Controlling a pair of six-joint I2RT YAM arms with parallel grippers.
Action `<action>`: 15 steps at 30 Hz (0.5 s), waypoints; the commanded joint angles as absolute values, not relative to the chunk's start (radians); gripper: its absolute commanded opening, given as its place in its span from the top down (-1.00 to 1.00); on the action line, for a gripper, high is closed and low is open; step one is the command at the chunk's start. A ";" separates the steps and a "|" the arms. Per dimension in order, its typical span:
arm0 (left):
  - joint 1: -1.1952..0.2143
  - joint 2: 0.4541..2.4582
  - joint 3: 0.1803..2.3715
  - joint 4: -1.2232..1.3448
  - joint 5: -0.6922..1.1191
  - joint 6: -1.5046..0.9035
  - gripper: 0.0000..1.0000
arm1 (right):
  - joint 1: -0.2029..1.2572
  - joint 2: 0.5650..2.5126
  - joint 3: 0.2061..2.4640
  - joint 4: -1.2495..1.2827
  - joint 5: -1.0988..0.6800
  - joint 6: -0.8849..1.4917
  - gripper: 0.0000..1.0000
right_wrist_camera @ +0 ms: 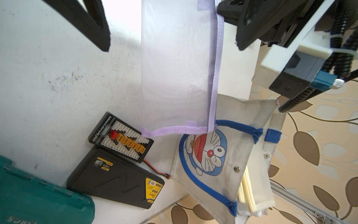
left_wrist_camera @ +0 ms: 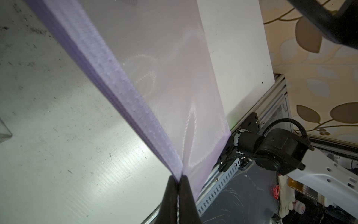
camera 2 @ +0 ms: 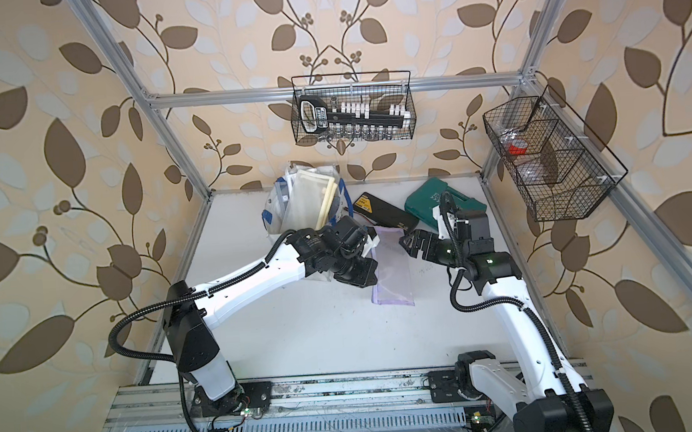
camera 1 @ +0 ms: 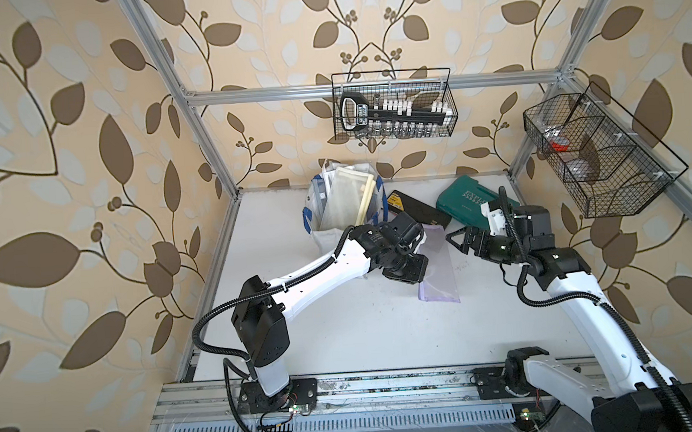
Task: Put the pencil pouch into the canvas bag
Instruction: Pick up the pencil pouch from the center of the board, then place the pencil pouch in the canvas bag.
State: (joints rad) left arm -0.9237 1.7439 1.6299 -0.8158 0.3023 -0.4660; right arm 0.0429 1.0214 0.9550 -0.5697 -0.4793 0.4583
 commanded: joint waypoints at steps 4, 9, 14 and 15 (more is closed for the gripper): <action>-0.931 1.662 1.740 -0.939 0.259 -0.380 1.00 | 0.022 1.038 0.982 -0.626 -0.485 0.431 -0.99; -0.927 1.639 1.807 -0.993 0.226 -0.355 1.00 | 0.007 1.030 1.008 -0.633 -0.498 0.436 -0.99; -0.892 1.626 1.903 -1.042 0.219 -0.339 1.00 | -0.010 1.040 1.062 -0.657 -0.505 0.436 -0.99; -0.879 1.628 1.926 -1.057 0.219 -0.335 1.00 | -0.013 1.042 1.070 -0.661 -0.505 0.435 -0.99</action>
